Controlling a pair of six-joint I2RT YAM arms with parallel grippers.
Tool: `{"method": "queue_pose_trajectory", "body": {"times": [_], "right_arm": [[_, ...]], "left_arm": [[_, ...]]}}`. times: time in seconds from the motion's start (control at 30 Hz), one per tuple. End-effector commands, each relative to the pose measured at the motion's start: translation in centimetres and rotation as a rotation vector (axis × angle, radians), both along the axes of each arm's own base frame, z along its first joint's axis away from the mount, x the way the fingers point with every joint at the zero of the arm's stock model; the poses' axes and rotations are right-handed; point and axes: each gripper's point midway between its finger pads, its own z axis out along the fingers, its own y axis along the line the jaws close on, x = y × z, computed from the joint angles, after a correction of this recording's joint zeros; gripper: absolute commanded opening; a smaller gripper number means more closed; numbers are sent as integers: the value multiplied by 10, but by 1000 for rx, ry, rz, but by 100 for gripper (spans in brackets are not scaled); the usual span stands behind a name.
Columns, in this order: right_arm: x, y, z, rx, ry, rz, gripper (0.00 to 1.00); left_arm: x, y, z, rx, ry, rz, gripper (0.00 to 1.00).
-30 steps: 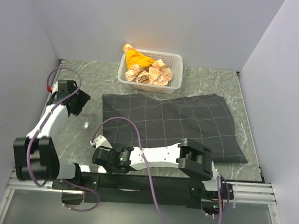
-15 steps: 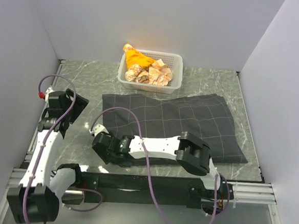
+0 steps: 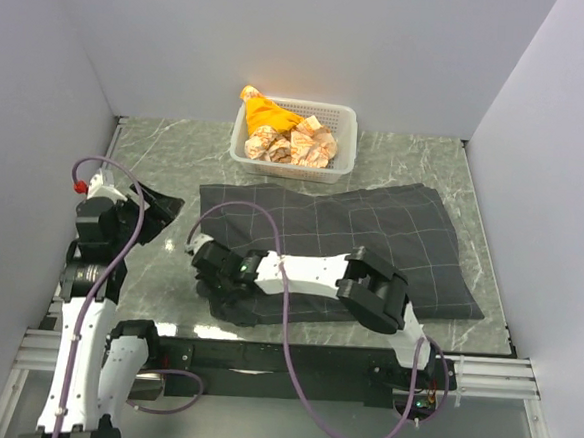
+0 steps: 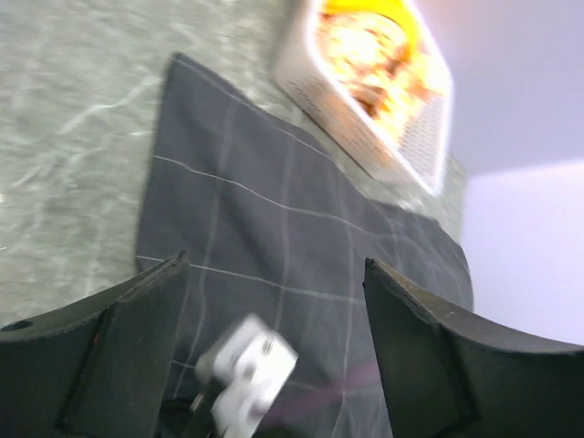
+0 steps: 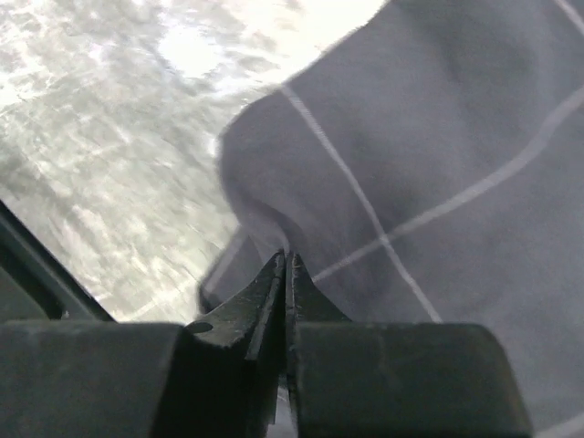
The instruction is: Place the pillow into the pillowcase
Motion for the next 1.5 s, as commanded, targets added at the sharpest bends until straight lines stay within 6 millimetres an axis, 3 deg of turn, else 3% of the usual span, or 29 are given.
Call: {"method": "queue_pose_trajectory", "body": {"times": [0.0, 0.17, 0.2, 0.23, 0.37, 0.47, 0.63, 0.77, 0.87, 1.13, 1.47], "right_arm": [[28, -4, 71, 204, 40, -73, 6], [62, -29, 97, 271, 47, -176, 6], [64, -33, 96, 275, 55, -184, 7], [66, -36, 98, 282, 62, -188, 7], [82, -52, 96, 291, 80, -256, 7], [86, -56, 97, 301, 86, -267, 6], [88, -59, 96, 309, 91, -274, 6], [90, -65, 94, 307, 94, -281, 6], [90, -67, 95, 310, 96, -280, 6], [88, -66, 95, 320, 107, -276, 6], [91, -67, 100, 324, 101, -281, 6]], "left_arm": [[-14, -22, -14, 4, -22, -136, 79], [-19, -35, -55, -25, 57, -144, 73], [-23, -49, -59, -45, 69, -175, 72], [-21, -45, -64, -29, 82, -125, 70], [-28, -60, -82, -68, 135, -96, 53], [-38, -75, -108, -60, 187, -127, 49], [-40, -87, -137, -47, 209, -151, 48], [-39, -97, -164, -71, 230, -188, 56], [-42, -104, -175, -96, 209, -228, 61], [-36, -122, -159, -152, 75, -330, 59], [-48, -119, -182, -117, 138, -348, 57]]}}
